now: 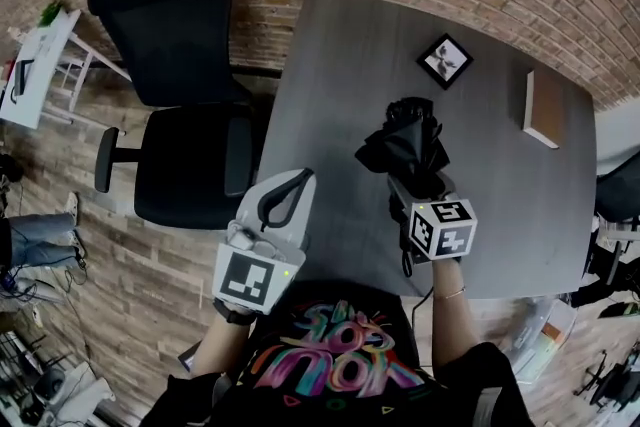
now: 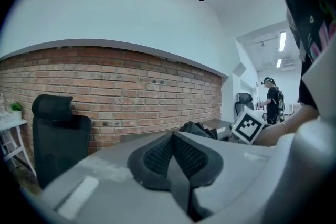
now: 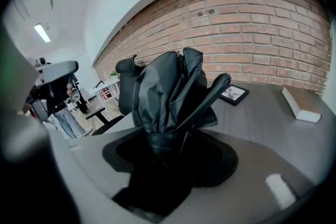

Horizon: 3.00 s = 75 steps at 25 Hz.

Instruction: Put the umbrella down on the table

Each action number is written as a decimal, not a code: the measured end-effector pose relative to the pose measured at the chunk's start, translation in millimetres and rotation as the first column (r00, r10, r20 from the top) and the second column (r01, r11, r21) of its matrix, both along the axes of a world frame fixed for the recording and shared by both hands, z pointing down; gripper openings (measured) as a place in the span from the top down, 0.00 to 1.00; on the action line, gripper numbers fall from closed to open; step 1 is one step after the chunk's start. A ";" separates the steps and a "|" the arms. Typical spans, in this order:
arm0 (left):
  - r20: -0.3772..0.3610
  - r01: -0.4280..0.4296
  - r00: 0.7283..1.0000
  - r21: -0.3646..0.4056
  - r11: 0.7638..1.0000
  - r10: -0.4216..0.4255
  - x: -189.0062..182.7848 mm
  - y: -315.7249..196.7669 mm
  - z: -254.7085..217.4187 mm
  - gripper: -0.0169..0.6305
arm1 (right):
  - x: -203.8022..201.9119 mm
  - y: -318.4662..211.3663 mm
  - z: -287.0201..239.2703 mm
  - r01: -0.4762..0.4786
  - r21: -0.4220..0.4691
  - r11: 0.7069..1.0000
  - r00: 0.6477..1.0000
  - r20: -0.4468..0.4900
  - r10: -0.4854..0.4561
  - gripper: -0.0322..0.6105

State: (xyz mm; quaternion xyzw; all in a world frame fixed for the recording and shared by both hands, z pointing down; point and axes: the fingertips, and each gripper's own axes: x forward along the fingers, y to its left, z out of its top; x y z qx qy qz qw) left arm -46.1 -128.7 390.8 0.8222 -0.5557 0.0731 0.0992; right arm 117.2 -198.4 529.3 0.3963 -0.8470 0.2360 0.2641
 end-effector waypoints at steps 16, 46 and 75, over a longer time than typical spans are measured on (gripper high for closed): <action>0.006 0.028 1.000 -0.031 0.999 -0.028 -13.9 -1.2 12.5 0.97 | -8.1 -14.1 90.0 -0.010 -0.161 0.987 0.994 -0.109 -0.008 0.55; 0.011 0.011 1.000 0.008 1.000 -0.011 -12.6 -3.3 3.1 0.97 | -1.2 -6.7 64.7 -0.033 -0.003 0.999 0.994 -0.104 0.032 0.49; 0.006 -0.170 0.985 0.080 0.982 0.170 36.1 10.5 -25.4 0.97 | 17.5 69.2 -172.6 -0.133 0.458 0.879 0.932 0.361 -0.047 0.80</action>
